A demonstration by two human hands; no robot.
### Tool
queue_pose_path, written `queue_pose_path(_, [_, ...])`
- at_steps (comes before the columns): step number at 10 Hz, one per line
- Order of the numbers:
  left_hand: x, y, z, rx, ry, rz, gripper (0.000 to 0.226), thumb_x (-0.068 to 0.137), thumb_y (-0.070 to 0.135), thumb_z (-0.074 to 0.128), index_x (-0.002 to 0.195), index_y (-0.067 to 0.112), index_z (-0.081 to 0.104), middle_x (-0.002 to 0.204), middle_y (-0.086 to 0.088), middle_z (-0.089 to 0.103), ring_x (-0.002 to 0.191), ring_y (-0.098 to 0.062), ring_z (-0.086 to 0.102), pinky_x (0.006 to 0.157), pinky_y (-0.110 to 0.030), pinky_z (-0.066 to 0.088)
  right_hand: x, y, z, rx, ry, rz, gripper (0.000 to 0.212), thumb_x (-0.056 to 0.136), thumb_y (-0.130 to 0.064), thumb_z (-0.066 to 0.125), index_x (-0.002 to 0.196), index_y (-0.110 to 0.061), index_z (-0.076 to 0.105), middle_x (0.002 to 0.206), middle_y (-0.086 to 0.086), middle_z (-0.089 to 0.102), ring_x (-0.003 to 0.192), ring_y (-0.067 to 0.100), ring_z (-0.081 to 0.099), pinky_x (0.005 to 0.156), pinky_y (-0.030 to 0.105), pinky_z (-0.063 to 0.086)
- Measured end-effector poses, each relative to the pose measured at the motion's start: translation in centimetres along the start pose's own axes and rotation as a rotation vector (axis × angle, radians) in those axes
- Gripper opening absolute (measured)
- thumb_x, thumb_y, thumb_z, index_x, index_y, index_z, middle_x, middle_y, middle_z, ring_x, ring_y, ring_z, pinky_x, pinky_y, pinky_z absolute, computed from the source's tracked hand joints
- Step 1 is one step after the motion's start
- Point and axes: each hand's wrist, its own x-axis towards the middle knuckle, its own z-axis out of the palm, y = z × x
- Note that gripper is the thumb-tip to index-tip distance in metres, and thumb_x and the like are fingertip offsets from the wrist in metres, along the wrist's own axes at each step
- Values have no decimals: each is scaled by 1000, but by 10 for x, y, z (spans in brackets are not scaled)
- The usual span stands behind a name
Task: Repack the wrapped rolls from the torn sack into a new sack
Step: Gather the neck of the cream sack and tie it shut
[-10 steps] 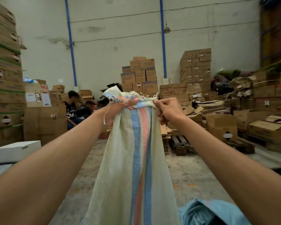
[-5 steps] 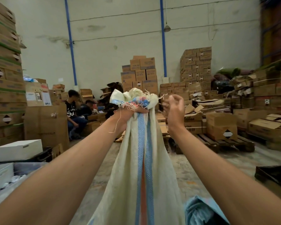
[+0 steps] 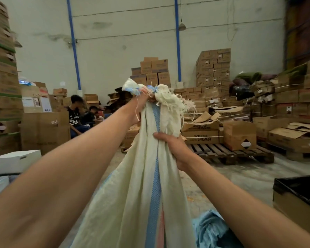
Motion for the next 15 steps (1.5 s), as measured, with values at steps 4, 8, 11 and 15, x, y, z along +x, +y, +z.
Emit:
queue_pose_path(4, [-76, -112, -56, 299, -407, -334, 111, 59, 85, 60, 150, 27, 33, 152, -4, 41, 139, -29, 39, 115, -48, 29, 8, -43, 36, 252, 152, 98, 33, 84, -10, 69, 117, -7, 66, 108, 16, 72, 99, 32, 70, 84, 49, 56])
queue_pose_path(8, [-102, -145, -1, -211, -163, -99, 54, 75, 5, 77, 125, 8, 55, 109, -9, 68, 96, -25, 66, 74, -31, 54, 20, -93, 46, -228, 177, -253, 60, 74, -28, 78, 128, -14, 58, 114, 9, 67, 100, 25, 67, 87, 49, 58])
queue_pose_path(11, [-77, -95, 11, -403, -253, 32, 61, 63, 4, 76, 121, 2, 60, 109, -20, 69, 87, -32, 71, 78, -44, 60, -44, -25, -25, -281, 264, 211, 19, 95, -34, 62, 102, -16, 65, 97, 1, 69, 73, 15, 61, 57, 26, 53])
queue_pose_path(15, [-31, 31, 25, -485, -82, 152, 19, 96, 14, 48, 95, 10, 66, 84, -8, 63, 78, -22, 61, 69, -34, 53, 11, -88, -48, -197, 323, -74, 55, 68, -39, 74, 118, -17, 63, 129, 14, 63, 116, 32, 62, 95, 55, 52])
